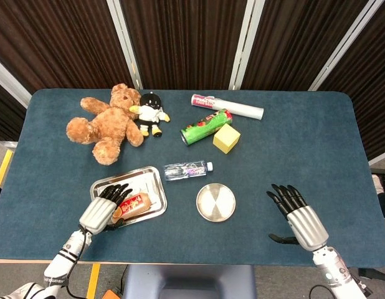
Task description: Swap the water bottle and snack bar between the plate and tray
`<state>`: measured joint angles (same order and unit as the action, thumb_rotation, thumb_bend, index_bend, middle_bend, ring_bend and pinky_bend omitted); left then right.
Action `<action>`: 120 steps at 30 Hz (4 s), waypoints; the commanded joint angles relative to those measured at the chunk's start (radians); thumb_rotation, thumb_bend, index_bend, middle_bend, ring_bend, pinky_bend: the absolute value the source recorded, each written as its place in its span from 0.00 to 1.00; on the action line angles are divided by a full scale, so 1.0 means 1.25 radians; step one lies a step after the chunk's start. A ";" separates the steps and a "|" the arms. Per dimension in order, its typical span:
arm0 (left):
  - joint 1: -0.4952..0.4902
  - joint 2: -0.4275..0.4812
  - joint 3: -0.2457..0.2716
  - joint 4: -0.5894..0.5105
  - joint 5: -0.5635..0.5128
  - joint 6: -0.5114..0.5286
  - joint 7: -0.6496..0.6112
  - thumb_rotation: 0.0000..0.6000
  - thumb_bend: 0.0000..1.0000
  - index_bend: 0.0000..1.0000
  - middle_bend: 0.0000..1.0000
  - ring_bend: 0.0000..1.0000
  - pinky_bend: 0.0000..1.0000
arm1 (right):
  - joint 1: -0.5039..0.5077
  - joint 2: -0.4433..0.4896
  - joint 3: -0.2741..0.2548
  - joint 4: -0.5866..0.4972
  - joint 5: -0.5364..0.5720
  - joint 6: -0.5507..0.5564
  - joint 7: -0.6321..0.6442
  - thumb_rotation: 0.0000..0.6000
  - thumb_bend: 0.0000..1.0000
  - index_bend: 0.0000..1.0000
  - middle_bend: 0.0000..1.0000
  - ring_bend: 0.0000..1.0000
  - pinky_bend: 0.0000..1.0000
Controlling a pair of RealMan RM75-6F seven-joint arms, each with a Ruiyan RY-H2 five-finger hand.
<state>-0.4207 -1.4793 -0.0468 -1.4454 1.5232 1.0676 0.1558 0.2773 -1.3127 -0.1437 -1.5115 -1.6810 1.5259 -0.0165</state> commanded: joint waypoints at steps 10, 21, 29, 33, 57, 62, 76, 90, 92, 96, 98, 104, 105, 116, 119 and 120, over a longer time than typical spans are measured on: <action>-0.037 -0.026 -0.004 0.001 -0.062 -0.055 0.013 1.00 0.37 0.00 0.00 0.02 0.16 | -0.013 0.001 0.023 -0.001 -0.009 -0.019 0.008 1.00 0.22 0.00 0.01 0.00 0.00; -0.055 -0.057 -0.009 0.038 -0.082 -0.057 -0.008 1.00 0.37 0.36 0.45 0.52 0.66 | -0.023 0.009 0.039 -0.007 -0.015 -0.027 0.019 1.00 0.22 0.00 0.01 0.00 0.00; -0.070 -0.050 -0.019 0.002 -0.037 -0.004 -0.010 1.00 0.54 0.55 0.70 0.75 0.84 | -0.026 0.015 0.043 -0.015 -0.019 -0.042 0.025 1.00 0.22 0.00 0.01 0.00 0.00; -0.083 -0.052 -0.020 -0.044 0.000 0.021 0.016 1.00 0.56 0.56 0.71 0.75 0.85 | -0.028 0.018 0.046 -0.019 -0.021 -0.046 0.031 1.00 0.22 0.00 0.01 0.00 0.00; -0.147 -0.285 0.015 -0.010 -0.033 -0.071 0.135 1.00 0.41 0.13 0.21 0.16 0.22 | -0.026 0.068 0.061 -0.034 -0.019 -0.069 0.133 1.00 0.22 0.00 0.01 0.00 0.00; -0.146 -0.260 0.018 -0.050 -0.033 -0.065 0.128 1.00 0.36 0.00 0.03 0.00 0.12 | -0.030 0.067 0.062 -0.038 -0.017 -0.073 0.116 1.00 0.22 0.00 0.01 0.00 0.00; -0.173 -0.232 -0.046 -0.011 0.068 0.049 0.040 1.00 0.33 0.00 0.04 0.00 0.14 | -0.026 0.079 0.053 -0.042 -0.035 -0.093 0.113 1.00 0.22 0.00 0.00 0.00 0.00; -0.370 -0.370 -0.222 0.380 -0.107 -0.113 0.067 1.00 0.32 0.00 0.00 0.00 0.04 | -0.024 0.053 0.071 -0.035 0.014 -0.139 0.049 1.00 0.22 0.00 0.00 0.00 0.00; -0.398 -0.398 -0.232 0.440 -0.118 -0.132 0.038 1.00 0.32 0.00 0.00 0.00 0.04 | -0.021 0.053 0.074 -0.036 0.021 -0.147 0.045 1.00 0.22 0.00 0.00 0.00 0.00; -0.439 -0.439 -0.233 0.535 -0.146 -0.193 0.007 1.00 0.31 0.00 0.01 0.00 0.04 | -0.027 0.055 0.087 -0.035 0.034 -0.134 0.047 1.00 0.22 0.00 0.00 0.00 0.00; -0.454 -0.450 -0.232 0.560 -0.161 -0.227 0.007 1.00 0.31 0.00 0.01 0.00 0.05 | -0.030 0.052 0.095 -0.032 0.043 -0.126 0.043 1.00 0.22 0.00 0.00 0.00 0.00; -0.468 -0.459 -0.229 0.567 -0.175 -0.243 0.002 1.00 0.30 0.00 0.00 0.00 0.06 | -0.033 0.046 0.102 -0.026 0.050 -0.122 0.040 1.00 0.22 0.00 0.00 0.00 0.00; -0.469 -0.458 -0.227 0.567 -0.175 -0.243 0.003 1.00 0.30 0.00 0.00 0.00 0.07 | -0.032 0.046 0.102 -0.024 0.051 -0.124 0.040 1.00 0.22 0.00 0.00 0.00 0.00; -0.482 -0.491 -0.219 0.665 -0.217 -0.243 0.068 1.00 0.39 0.53 0.64 0.63 0.77 | -0.033 0.056 0.091 -0.031 0.035 -0.128 0.045 1.00 0.22 0.00 0.00 0.00 0.00; -0.475 -0.477 -0.212 0.639 -0.206 -0.214 0.054 1.00 0.42 0.61 0.74 0.70 0.82 | -0.033 0.055 0.090 -0.032 0.032 -0.129 0.042 1.00 0.22 0.00 0.00 0.00 0.00; -0.471 -0.471 -0.210 0.629 -0.200 -0.199 0.049 1.00 0.43 0.63 0.77 0.72 0.84 | -0.033 0.055 0.090 -0.032 0.032 -0.129 0.041 1.00 0.22 0.00 0.00 0.00 0.00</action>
<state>-1.0172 -2.0809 -0.3156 -0.6371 1.2610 0.7916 0.2293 0.2356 -1.2439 -0.0312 -1.5518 -1.6410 1.3646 0.0346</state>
